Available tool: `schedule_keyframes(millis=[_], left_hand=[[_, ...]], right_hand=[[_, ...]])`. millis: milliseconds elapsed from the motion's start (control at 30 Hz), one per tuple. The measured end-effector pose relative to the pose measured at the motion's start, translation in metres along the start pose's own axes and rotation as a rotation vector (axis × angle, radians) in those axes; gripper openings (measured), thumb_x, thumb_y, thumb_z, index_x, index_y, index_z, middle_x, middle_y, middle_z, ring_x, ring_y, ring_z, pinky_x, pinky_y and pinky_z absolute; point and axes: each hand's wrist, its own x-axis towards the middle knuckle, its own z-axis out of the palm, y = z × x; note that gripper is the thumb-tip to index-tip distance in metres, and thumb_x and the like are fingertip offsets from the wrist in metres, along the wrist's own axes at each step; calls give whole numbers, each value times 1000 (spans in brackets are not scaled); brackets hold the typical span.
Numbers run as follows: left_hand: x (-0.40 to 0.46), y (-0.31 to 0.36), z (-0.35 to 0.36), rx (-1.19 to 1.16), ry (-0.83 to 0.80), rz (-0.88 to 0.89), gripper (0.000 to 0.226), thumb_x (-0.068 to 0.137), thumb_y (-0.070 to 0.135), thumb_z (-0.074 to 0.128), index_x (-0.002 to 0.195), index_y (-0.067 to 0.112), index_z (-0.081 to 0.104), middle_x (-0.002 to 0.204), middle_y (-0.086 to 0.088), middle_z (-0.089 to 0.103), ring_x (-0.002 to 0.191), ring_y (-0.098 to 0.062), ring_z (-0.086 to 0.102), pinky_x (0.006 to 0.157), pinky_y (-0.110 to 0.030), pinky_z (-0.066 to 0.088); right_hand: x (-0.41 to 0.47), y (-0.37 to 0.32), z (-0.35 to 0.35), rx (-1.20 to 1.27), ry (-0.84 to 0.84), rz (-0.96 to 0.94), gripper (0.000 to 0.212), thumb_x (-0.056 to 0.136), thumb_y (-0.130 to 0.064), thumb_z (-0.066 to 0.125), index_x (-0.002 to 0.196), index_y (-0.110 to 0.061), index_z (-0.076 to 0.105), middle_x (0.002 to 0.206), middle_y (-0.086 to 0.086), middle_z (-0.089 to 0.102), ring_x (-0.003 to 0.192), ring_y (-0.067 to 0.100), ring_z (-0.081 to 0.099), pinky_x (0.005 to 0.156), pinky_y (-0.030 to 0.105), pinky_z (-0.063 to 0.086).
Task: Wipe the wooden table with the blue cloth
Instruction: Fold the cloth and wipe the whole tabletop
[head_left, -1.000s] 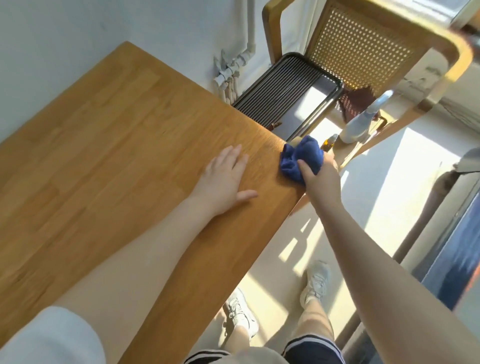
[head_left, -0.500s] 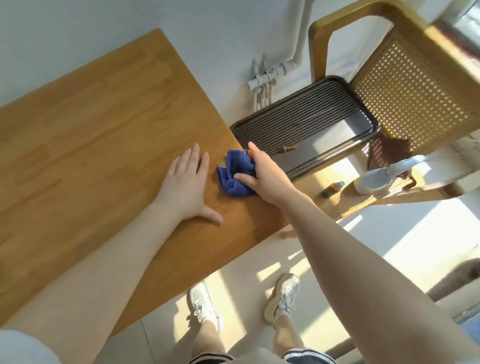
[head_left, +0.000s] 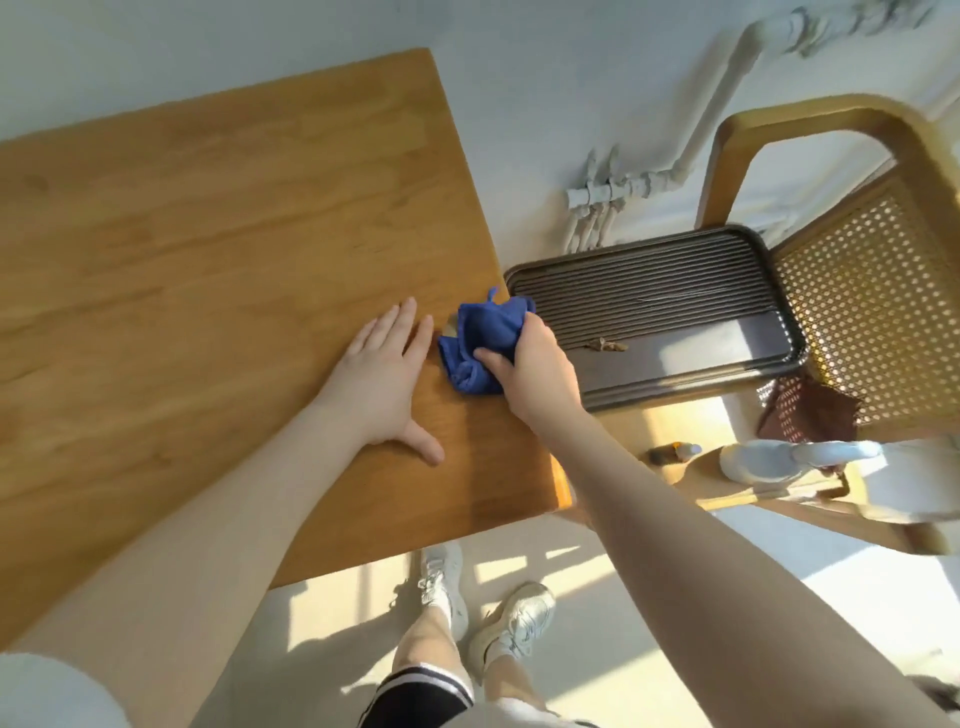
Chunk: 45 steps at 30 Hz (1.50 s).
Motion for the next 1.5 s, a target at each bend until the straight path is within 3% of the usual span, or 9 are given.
schedule_keyframes(millis=[267, 467, 567, 667, 767, 933, 1067, 1267, 1500], left_hand=[[-5, -2, -1, -82, 8, 33, 152, 38, 80, 68, 147, 9, -11, 154, -13, -23, 144, -22, -16, 114, -32, -9], [-2, -5, 0, -40, 45, 84, 148, 43, 84, 61, 148, 7, -10, 154, -15, -20, 144, -24, -14, 116, -34, -9], [4, -19, -9, 31, 98, 155, 130, 51, 90, 40, 148, 6, 15, 156, -15, 6, 145, -25, 12, 116, -36, 4], [20, -45, -15, 38, 249, 265, 96, 64, 80, 33, 115, 6, 65, 125, -11, 61, 109, -23, 62, 98, -41, 42], [37, -65, -25, -13, 345, 375, 64, 75, 61, 38, 98, 13, 73, 103, -1, 72, 94, -18, 68, 87, -39, 50], [68, -80, -46, -94, 385, 259, 52, 82, 46, 47, 112, 8, 65, 113, -6, 65, 105, -24, 63, 101, -44, 39], [102, -82, -70, -156, 329, 211, 63, 91, 44, 50, 144, 14, 31, 147, -3, 34, 134, -23, 34, 112, -35, 17], [161, -105, -84, -112, 285, 173, 51, 95, 30, 45, 143, 26, 32, 152, 1, 26, 139, -19, 23, 115, -39, 6], [198, -139, -112, -76, 220, 58, 92, 82, 56, 56, 150, 15, 9, 158, -7, 6, 143, -25, 13, 115, -37, 11]], right_hand=[[6, 19, -14, 105, -172, -241, 77, 84, -12, 64, 146, -9, 19, 152, 9, 25, 140, 22, 21, 114, 32, 18], [-9, 17, -19, 160, -214, -145, 57, 77, -5, 62, 128, -9, 36, 116, 1, 51, 107, 15, 50, 83, 18, 41], [29, -18, -2, -31, -32, -107, 59, 72, -13, 61, 125, -5, 37, 121, 13, 49, 109, 32, 48, 83, 36, 45], [77, -42, 13, -73, 38, -60, 67, 72, -19, 57, 133, -6, 31, 133, 15, 42, 117, 38, 41, 93, 46, 40], [103, -54, 8, 9, 35, -39, 65, 75, -14, 54, 135, -10, 30, 126, 15, 47, 113, 37, 44, 91, 45, 42], [74, -33, -3, -37, -24, -110, 73, 70, -16, 54, 139, -12, 28, 137, 10, 42, 117, 30, 46, 85, 33, 42], [56, -28, -4, -65, 23, -145, 69, 67, -13, 55, 133, -10, 35, 126, 8, 50, 107, 29, 51, 79, 34, 45], [142, -69, 21, -284, 181, -123, 80, 81, -61, 43, 142, -11, 27, 143, 9, 39, 119, 35, 43, 95, 42, 38], [235, -102, 7, 59, 37, -179, 35, 80, -38, 65, 89, -17, 38, 90, 0, 51, 83, 20, 51, 62, 30, 35]])
